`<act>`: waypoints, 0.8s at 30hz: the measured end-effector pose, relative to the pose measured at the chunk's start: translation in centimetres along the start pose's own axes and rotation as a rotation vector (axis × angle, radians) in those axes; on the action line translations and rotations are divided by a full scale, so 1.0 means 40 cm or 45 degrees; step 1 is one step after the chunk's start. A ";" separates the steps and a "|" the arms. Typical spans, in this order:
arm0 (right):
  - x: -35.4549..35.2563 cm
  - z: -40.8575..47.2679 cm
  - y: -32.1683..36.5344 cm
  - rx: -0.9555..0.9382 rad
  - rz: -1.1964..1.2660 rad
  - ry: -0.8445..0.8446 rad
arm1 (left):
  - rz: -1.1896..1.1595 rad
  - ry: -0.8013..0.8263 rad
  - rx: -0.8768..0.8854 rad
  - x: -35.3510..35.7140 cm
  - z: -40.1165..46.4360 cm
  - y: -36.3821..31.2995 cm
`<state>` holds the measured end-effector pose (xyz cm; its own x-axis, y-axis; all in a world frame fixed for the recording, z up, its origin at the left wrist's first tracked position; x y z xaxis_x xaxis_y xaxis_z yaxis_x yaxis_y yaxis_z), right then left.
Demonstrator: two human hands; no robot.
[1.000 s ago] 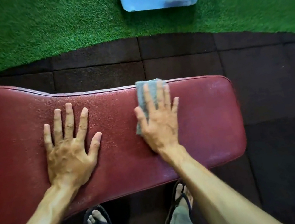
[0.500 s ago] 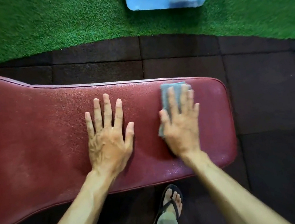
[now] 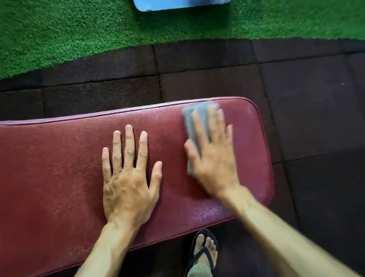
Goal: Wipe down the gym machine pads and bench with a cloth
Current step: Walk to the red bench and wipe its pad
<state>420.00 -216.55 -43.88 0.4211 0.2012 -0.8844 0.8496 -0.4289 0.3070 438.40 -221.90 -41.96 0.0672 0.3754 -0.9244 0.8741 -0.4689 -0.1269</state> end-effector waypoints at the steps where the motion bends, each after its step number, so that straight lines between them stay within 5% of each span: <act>1: 0.024 -0.065 0.023 -0.130 -0.030 0.074 | -0.009 0.000 0.002 -0.002 0.000 -0.001; 5: 0.051 -0.234 -0.113 -0.123 -0.071 0.178 | -0.027 0.009 -0.004 -0.005 -0.001 0.002; 11: -0.036 -0.016 -0.164 0.288 0.092 0.038 | -0.009 -0.006 -0.016 0.001 0.003 0.003; 16: 0.036 -0.121 0.032 -0.129 0.032 0.142 | -0.013 -0.009 -0.010 0.001 -0.001 0.000; 24: 0.043 -0.150 0.010 -0.146 -0.033 0.159 | -0.051 -0.040 0.012 0.003 -0.001 0.003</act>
<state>422.98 -211.09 -43.19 0.4288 0.3220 -0.8441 0.8883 -0.3203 0.3290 438.51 -221.88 -42.06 0.0174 0.3690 -0.9293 0.8710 -0.4620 -0.1671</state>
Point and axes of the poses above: each hand's wrist, its own z-axis towards the middle knuckle, its own x-axis out of the palm, y = z × x, the point moved 4 cm from there along z, towards the middle knuckle, and after that the axes turned 15 degrees about y, right-handed, at the moved point
